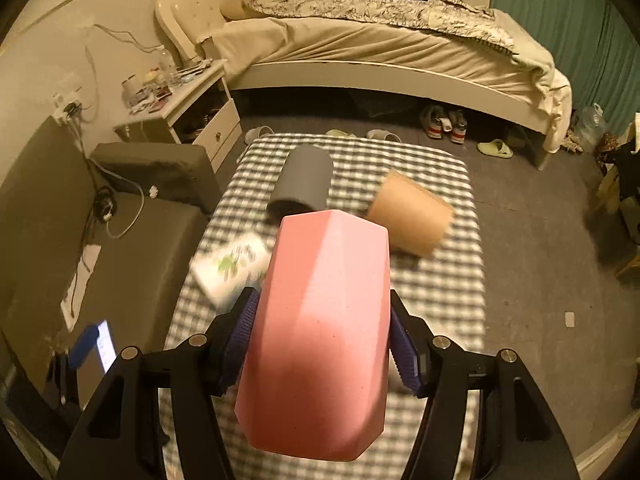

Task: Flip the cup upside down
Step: 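Lift the pink cup and lower it onto the cloth with the right tool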

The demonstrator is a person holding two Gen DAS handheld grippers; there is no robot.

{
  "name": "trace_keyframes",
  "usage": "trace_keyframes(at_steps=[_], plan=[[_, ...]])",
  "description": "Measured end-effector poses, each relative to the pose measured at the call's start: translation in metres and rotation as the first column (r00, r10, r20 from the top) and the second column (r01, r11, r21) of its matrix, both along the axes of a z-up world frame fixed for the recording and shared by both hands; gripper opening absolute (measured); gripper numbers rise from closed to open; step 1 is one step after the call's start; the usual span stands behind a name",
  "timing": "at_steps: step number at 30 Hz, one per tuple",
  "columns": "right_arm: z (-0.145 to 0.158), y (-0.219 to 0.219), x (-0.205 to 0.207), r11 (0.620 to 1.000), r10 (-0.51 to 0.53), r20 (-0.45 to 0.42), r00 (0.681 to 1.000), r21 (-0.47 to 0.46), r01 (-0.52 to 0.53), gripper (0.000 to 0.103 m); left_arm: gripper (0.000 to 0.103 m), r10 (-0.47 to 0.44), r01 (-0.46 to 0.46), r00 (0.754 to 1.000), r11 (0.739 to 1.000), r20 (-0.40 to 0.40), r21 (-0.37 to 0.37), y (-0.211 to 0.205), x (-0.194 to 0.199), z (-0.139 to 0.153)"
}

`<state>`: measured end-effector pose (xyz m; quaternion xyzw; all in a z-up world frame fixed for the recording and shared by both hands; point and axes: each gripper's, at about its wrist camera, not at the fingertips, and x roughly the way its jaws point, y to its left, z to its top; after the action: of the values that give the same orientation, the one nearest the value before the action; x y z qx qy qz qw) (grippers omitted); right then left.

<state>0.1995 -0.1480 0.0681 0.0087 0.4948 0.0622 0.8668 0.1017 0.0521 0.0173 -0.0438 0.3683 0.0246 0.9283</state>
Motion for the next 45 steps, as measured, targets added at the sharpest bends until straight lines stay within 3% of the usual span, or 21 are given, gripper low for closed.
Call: trace_keyframes(at_steps=[4, 9, 16, 25, 30, 32, 38, 45], plan=[[-0.015, -0.005, -0.051, 1.000, 0.001, -0.031, 1.000, 0.003, 0.000, 0.062, 0.103, 0.007, -0.007, 1.000, 1.000, -0.012, 0.013, -0.007, -0.030, -0.003], [-0.064, -0.001, -0.101, 1.000, 0.006, -0.090, 0.996, 0.024, -0.003, 0.061, 0.103, 0.002, -0.001, 0.998, 1.000, -0.061, 0.022, -0.011, -0.062, -0.024], [-0.120, 0.000, -0.119, 0.999, -0.033, -0.085, 0.996, 0.000, 0.033, 0.062, 0.103, -0.010, 0.016, 0.995, 0.998, -0.100, 0.062, -0.015, -0.080, -0.043], [-0.136, -0.002, -0.111, 0.999, -0.028, -0.068, 0.997, -0.028, 0.026, 0.062, 0.103, -0.009, 0.019, 0.992, 0.996, -0.123, 0.082, -0.017, -0.075, -0.053], [-0.141, -0.011, -0.112, 1.000, -0.020, -0.083, 0.996, 0.020, 0.022, 0.062, 0.103, -0.020, 0.032, 0.989, 0.996, -0.148, 0.078, -0.022, -0.071, -0.058], [-0.136, -0.017, -0.113, 0.999, -0.028, -0.071, 0.997, 0.034, 0.030, 0.073, 0.103, -0.028, 0.042, 0.987, 0.995, -0.157, 0.089, -0.026, -0.071, -0.059], [-0.101, -0.045, -0.123, 0.995, -0.036, 0.000, 0.999, 0.097, 0.035, 0.083, 0.103, -0.044, 0.057, 0.980, 0.996, -0.194, 0.064, -0.040, -0.071, -0.059], [-0.090, -0.091, -0.132, 0.997, -0.075, 0.043, 0.996, 0.007, 0.075, 0.085, 0.103, -0.090, 0.090, 0.964, 0.996, -0.250, -0.012, -0.076, -0.064, -0.051]])
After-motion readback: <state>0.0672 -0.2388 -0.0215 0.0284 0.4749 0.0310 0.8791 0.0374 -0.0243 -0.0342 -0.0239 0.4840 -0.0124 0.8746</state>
